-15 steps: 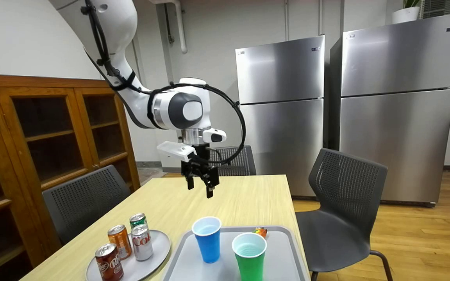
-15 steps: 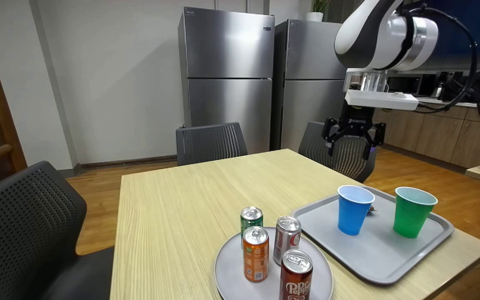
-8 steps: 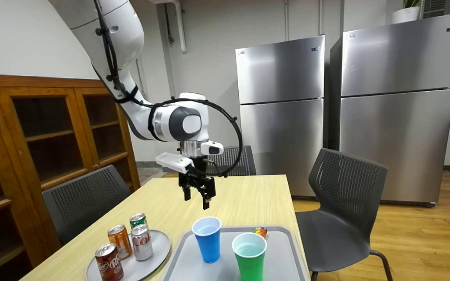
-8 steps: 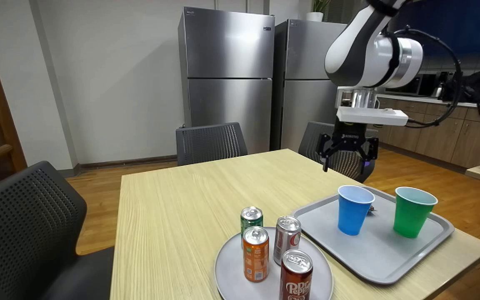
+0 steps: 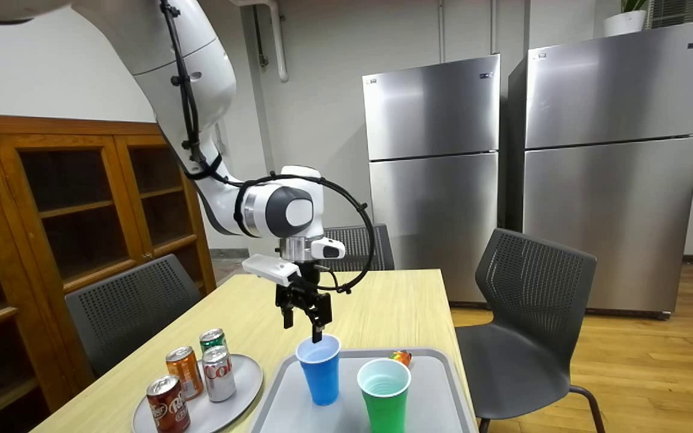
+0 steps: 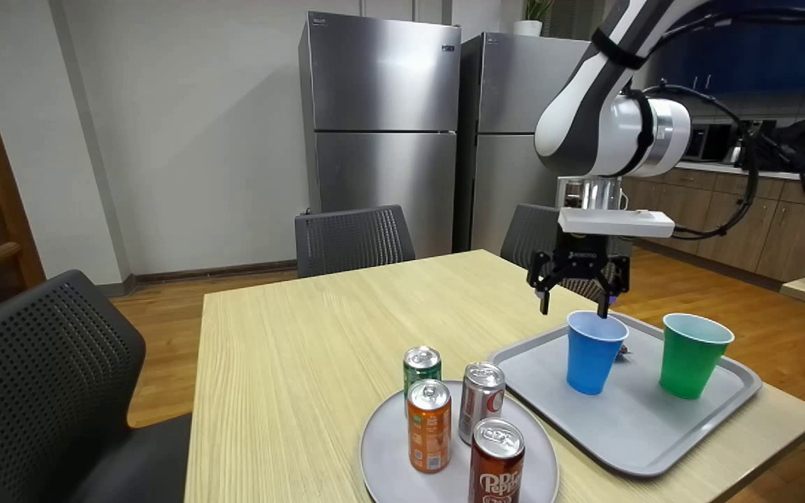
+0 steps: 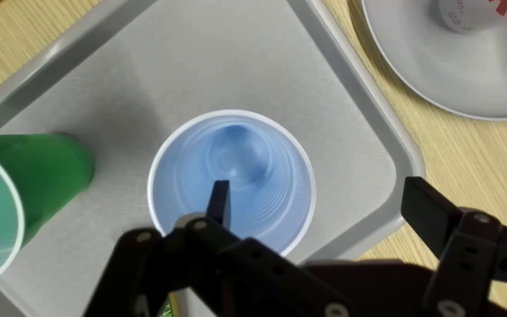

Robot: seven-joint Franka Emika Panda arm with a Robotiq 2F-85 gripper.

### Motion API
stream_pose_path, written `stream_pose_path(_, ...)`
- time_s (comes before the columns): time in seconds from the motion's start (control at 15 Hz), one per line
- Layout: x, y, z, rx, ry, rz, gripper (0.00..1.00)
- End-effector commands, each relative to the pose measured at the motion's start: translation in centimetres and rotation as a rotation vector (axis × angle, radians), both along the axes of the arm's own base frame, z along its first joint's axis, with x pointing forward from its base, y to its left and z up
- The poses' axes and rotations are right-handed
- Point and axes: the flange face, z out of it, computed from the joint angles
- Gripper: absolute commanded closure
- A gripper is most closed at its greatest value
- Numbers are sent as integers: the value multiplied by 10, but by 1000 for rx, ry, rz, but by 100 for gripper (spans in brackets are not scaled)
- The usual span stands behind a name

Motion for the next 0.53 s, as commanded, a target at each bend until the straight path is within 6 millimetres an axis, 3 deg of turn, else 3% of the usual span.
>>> stream_pose_path(0.0,10,4,-14,-14,11,-15,0)
stream_pose_path(0.47,16,2,-28,-22,30,-13,0)
